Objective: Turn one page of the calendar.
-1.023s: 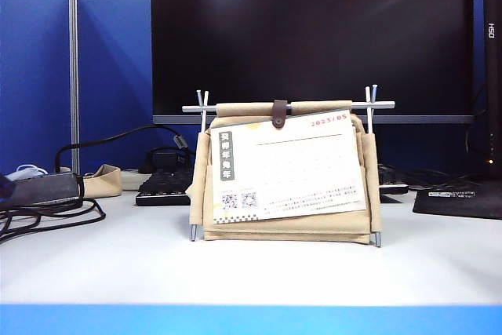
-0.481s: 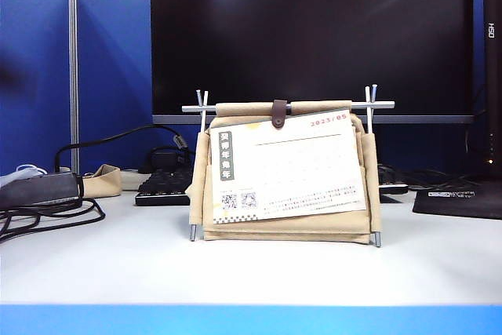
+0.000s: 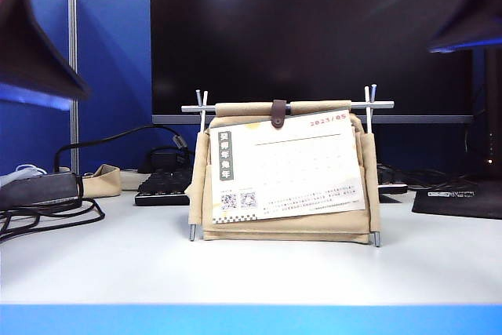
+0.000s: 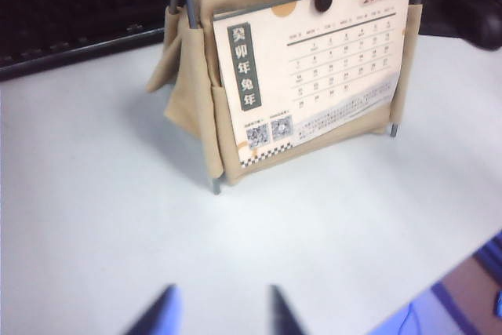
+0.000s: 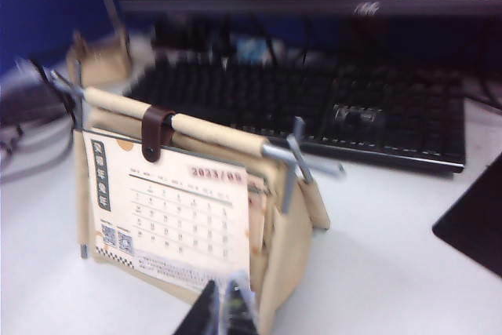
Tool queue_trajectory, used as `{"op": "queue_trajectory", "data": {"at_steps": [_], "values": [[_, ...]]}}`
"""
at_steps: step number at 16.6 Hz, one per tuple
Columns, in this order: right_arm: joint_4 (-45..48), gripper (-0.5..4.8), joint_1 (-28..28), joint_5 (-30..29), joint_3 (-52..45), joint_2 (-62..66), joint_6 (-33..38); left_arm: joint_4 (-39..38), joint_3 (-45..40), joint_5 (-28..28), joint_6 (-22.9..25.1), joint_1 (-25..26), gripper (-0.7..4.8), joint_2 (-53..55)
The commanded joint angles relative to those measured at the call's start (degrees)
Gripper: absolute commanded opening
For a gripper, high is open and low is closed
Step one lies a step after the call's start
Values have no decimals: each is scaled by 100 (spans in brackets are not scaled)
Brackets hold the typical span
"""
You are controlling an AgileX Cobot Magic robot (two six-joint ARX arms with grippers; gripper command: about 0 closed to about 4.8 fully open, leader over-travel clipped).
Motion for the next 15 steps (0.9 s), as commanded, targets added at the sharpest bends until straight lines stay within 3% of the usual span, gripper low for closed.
{"op": "queue_trajectory", "data": {"at_steps": [1, 2, 4, 5, 12, 15], "values": [[-612, 34, -361, -911, 1141, 1235, -487, 579, 24, -7, -103, 0, 192, 120], [-706, 79, -533, -1340, 1381, 1547, -494, 669, 24, -9, -101, 0, 192, 120], [-802, 269, -955, -2234, 1746, 2138, -420, 782, 24, -11, -83, 0, 192, 120], [-872, 297, -1209, -2739, 1875, 2413, -391, 778, 24, -7, -83, 0, 192, 122], [-765, 296, -2413, -6030, 2166, 3899, -697, 758, 15, -2, -63, 0, 192, 122], [-737, 296, -2385, -5930, 2184, 4234, -1274, 756, 15, -2, -66, 0, 193, 122]]}}
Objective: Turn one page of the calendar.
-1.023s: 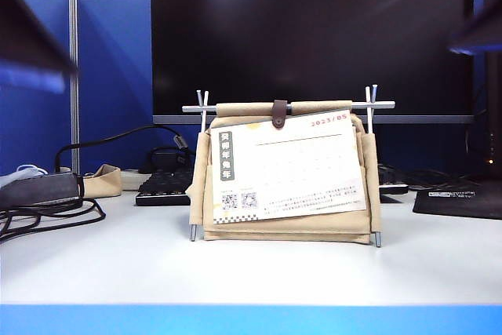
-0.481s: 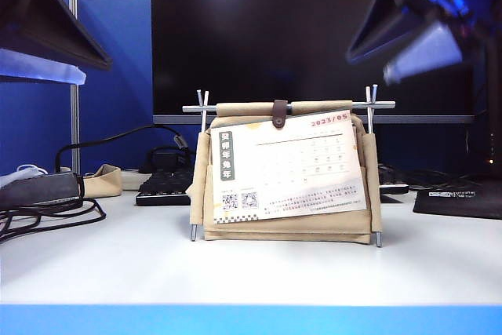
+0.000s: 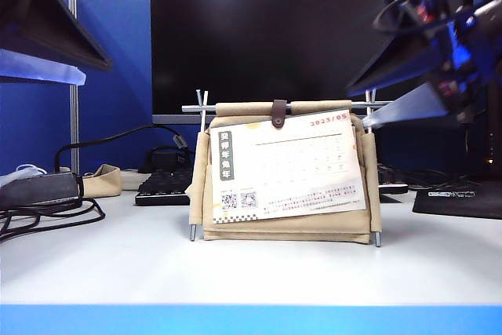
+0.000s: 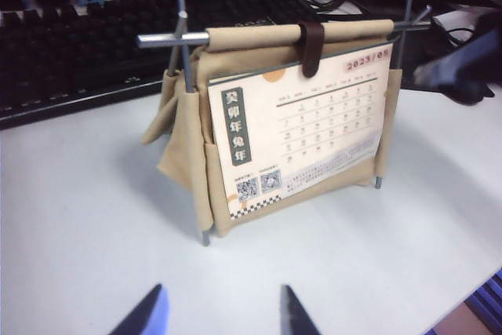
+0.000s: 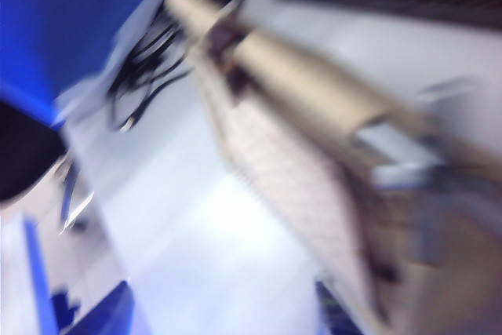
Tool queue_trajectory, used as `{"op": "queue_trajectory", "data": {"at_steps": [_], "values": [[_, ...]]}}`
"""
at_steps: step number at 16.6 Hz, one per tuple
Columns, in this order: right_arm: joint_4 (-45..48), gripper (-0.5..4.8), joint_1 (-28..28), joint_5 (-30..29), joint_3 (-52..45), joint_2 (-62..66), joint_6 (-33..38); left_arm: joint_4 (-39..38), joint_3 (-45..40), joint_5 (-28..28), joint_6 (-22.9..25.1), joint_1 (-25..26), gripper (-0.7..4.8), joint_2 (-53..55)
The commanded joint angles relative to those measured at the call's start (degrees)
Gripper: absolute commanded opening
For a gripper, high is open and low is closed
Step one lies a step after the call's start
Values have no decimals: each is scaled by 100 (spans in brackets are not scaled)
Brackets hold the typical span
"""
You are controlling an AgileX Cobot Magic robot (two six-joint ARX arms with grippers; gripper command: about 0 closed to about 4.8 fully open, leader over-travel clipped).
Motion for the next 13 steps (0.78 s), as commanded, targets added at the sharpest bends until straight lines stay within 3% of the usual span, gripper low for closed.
{"op": "queue_trajectory", "data": {"at_steps": [1, 7, 13], "values": [[219, 296, 28, -52, 48, 238, -472, 68, 15, -2, 26, -2, 193, -4], [372, 297, 188, 505, 52, 378, -570, 63, 15, -9, 26, -2, 193, -4], [444, 297, 1040, 2179, 52, 385, -1196, 63, 15, -20, 26, -2, 193, 11]]}}
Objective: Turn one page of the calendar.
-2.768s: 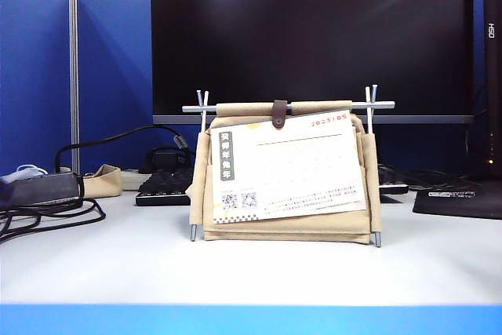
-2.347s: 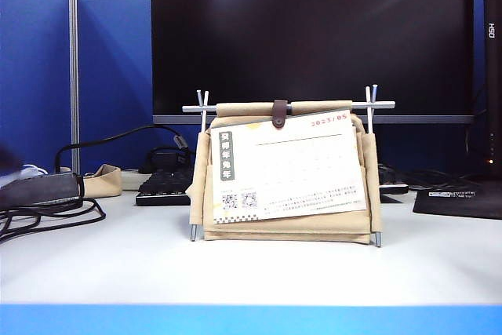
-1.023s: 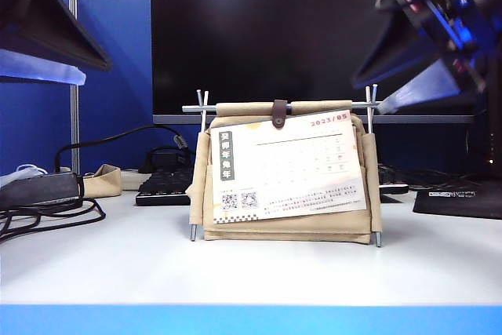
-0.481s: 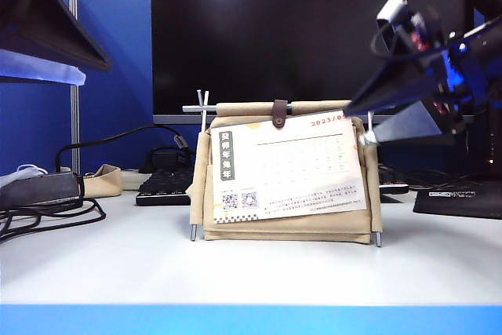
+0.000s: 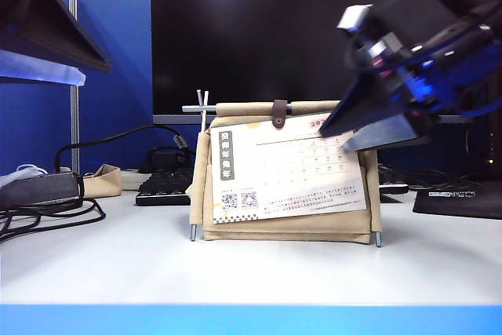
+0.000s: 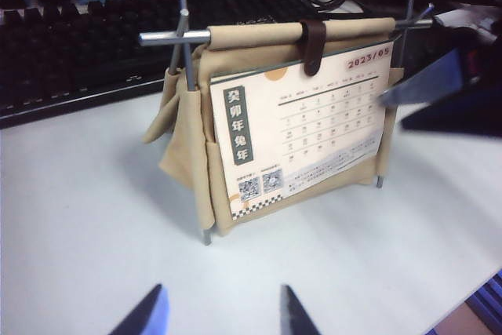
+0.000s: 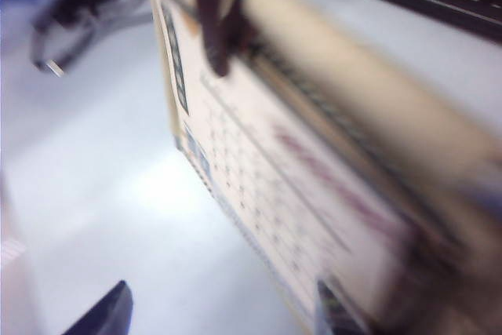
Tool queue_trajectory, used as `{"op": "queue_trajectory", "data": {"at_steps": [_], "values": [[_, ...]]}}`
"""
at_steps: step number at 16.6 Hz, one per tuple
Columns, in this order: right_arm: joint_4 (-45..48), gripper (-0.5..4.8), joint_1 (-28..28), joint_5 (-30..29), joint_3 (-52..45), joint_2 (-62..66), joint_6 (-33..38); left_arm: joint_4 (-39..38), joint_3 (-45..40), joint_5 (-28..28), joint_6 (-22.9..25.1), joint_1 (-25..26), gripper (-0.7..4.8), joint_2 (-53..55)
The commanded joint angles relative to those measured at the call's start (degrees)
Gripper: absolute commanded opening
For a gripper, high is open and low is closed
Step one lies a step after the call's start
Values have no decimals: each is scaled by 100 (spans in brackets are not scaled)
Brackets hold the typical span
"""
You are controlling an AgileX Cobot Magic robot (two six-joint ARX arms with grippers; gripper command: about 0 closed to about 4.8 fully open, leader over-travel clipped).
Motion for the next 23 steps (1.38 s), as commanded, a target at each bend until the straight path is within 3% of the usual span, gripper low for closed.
{"op": "queue_trajectory", "data": {"at_steps": [1, 9, 16, 23], "values": [[87, 297, 275, 852, 39, -9, -365, 63, 15, -17, 24, -2, 193, 4], [-114, 297, 317, 1067, 39, -13, -393, -4, 15, -17, 22, -2, 193, 7], [2, 297, 306, 1827, 39, -354, -400, 31, 15, -144, 28, -2, 192, 7], [109, 297, 240, 1733, 37, -468, -348, 79, 13, -168, 44, -2, 193, 7]]}}
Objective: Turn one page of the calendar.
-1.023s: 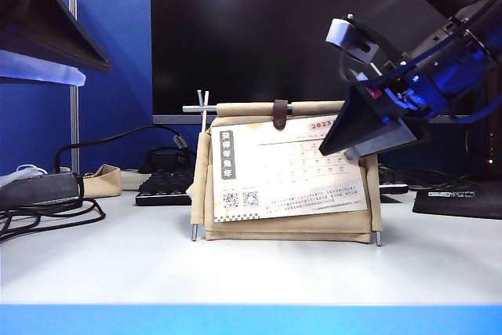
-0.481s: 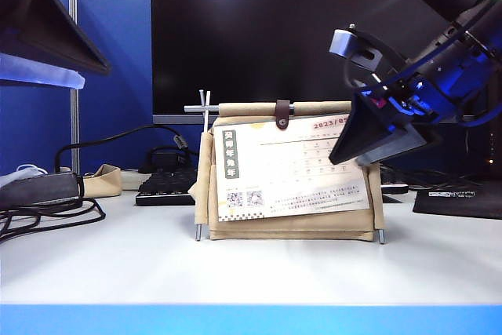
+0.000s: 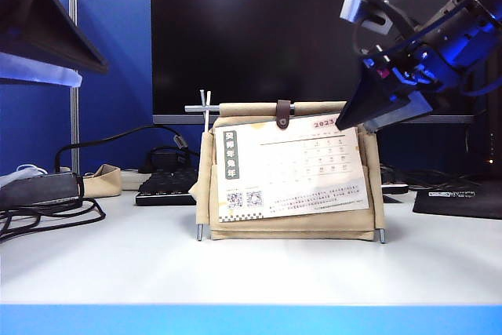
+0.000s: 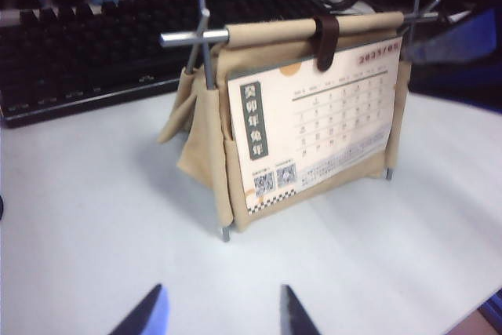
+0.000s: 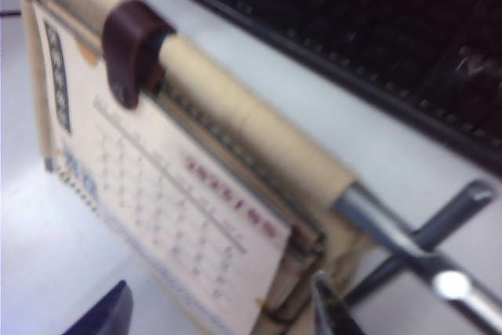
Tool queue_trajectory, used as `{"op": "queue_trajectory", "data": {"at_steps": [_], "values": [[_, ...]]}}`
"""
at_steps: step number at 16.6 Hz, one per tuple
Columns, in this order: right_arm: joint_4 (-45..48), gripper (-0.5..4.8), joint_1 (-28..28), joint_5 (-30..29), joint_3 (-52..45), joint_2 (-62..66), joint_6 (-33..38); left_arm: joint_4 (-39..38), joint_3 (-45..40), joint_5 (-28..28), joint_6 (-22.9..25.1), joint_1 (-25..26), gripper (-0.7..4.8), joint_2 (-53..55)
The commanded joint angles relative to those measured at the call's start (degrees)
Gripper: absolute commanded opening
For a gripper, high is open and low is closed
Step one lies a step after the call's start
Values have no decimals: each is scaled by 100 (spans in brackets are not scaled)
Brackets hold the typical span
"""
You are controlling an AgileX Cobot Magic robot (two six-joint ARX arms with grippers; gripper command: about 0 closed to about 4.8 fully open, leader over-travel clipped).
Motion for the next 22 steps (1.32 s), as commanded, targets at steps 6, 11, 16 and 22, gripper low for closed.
{"op": "queue_trajectory", "data": {"at_steps": [6, 11, 16, 22], "values": [[481, 297, 4, -328, 17, 437, 120, 66, 13, 4, 39, -2, 192, -2], [431, 297, 4, -684, 11, 680, 280, 61, 13, 2, 37, -2, 193, 0], [437, 297, 4, -1384, 11, 680, 470, 57, 13, 2, 39, -2, 193, 0], [420, 297, 4, -1998, 2, 699, 577, 20, 4, 4, 39, -2, 193, 0]]}}
